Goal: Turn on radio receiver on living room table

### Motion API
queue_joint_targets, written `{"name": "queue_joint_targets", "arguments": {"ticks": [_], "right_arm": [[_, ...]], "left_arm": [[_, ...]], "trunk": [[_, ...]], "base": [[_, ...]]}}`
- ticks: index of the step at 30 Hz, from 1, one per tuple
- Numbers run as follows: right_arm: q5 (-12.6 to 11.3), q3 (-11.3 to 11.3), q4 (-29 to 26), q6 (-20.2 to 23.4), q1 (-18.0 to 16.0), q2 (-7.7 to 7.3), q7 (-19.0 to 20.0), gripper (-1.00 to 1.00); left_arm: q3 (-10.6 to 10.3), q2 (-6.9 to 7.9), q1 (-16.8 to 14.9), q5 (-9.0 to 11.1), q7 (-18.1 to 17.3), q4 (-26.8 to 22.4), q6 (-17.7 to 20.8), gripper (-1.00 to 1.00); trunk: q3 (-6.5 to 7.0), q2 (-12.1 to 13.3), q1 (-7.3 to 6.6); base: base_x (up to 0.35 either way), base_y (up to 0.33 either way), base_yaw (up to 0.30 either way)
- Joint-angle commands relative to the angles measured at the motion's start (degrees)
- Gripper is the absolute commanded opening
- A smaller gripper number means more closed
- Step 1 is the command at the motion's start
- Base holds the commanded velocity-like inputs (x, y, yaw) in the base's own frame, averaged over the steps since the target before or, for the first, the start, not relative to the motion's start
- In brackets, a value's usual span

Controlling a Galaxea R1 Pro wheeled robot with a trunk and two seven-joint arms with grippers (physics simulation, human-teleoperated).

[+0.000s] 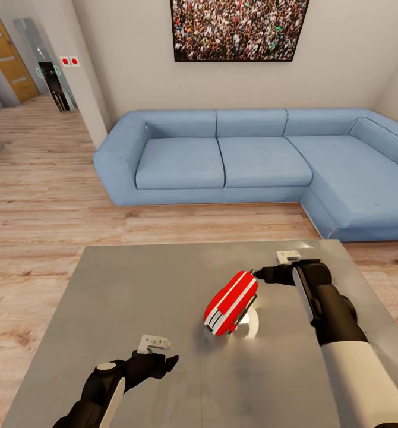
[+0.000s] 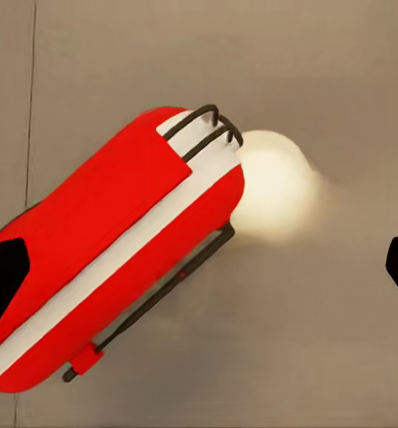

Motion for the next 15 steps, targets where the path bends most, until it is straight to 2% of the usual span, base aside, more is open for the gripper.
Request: {"name": "queue_joint_targets", "arguments": {"ticks": [1,8,15], "right_arm": [[0.04,0.01,0.25,0.00,-0.12,0.59,-0.37,1.00],[0.08,0.00,0.63,0.00,-0.85,3.64,-2.78,1.00],[0.04,-0.02,0.67,0.00,-1.50,4.67,-3.51,1.00]], "left_arm": [[0.00,0.00,0.00,0.00,0.00,0.00,0.00,1.00],[0.03,0.00,0.02,0.00,-0.01,-0.13,0.00,1.00],[0.08,0.00,0.00,0.00,-0.01,-0.17,0.00,1.00]], "trunk": [[0.00,0.00,0.00],[0.00,0.00,0.00],[0.00,0.00,0.00]], "base": [[0.000,0.000,0.000],[0.000,0.000,0.000],[0.000,0.000,0.000]]}}
